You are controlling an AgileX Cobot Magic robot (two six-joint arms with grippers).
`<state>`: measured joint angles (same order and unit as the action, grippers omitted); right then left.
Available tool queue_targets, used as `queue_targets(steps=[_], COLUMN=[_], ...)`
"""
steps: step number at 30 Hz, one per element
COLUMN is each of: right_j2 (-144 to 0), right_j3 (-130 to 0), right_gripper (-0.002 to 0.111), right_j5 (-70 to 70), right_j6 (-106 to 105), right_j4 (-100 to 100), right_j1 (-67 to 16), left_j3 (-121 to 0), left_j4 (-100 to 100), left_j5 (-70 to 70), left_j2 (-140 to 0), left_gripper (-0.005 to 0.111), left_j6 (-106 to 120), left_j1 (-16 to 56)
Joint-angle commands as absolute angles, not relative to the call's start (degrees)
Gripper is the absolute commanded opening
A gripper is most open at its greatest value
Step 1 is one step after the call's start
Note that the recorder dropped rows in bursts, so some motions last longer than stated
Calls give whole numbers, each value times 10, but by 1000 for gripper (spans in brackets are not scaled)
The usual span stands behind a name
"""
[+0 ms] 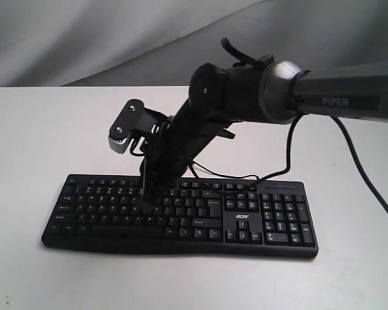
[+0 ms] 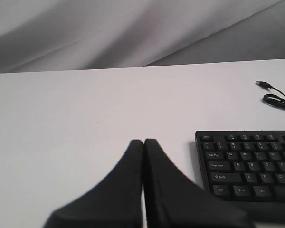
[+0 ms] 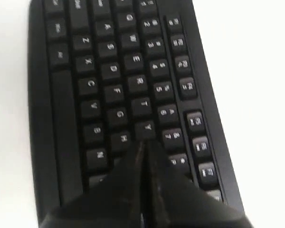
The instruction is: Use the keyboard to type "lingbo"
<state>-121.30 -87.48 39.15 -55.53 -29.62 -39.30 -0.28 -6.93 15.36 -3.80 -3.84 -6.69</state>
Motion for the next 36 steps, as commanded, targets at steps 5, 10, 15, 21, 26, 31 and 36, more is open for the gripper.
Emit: queue_targets(steps=[5,10,15,21,26,31,36], right_j2=[-1209,-1209,-1213,-1216,-1216,-1216,-1216], right_j3=[-797,-785,-784,-780,-778,-778,-778], right_gripper=[0,0,0,0,0,0,0], right_j5=[335,323,315,308,315,310,319], right_j6=[-656,-677,-675,-667,-656,-656,-656], right_j4=[-399,-424,-415,-408,-391,-391,-391], right_j1=[-363,-359,-358,-358,-352,-352,-352], left_j3=[0,0,0,0,0,0,0], left_j4=[-67,-67,-67,-67,-67,-67,-67], left_j5=[150,150,150,150,150,150,150], left_j2=[-42,-42,-42,-42,-42,-42,-42], left_gripper=[1,1,1,1,1,1,1], left_j6=[-40,-40,-40,-40,-40,-40,-40], left_j1=[-67,-67,-67,-67,-67,-67,-67])
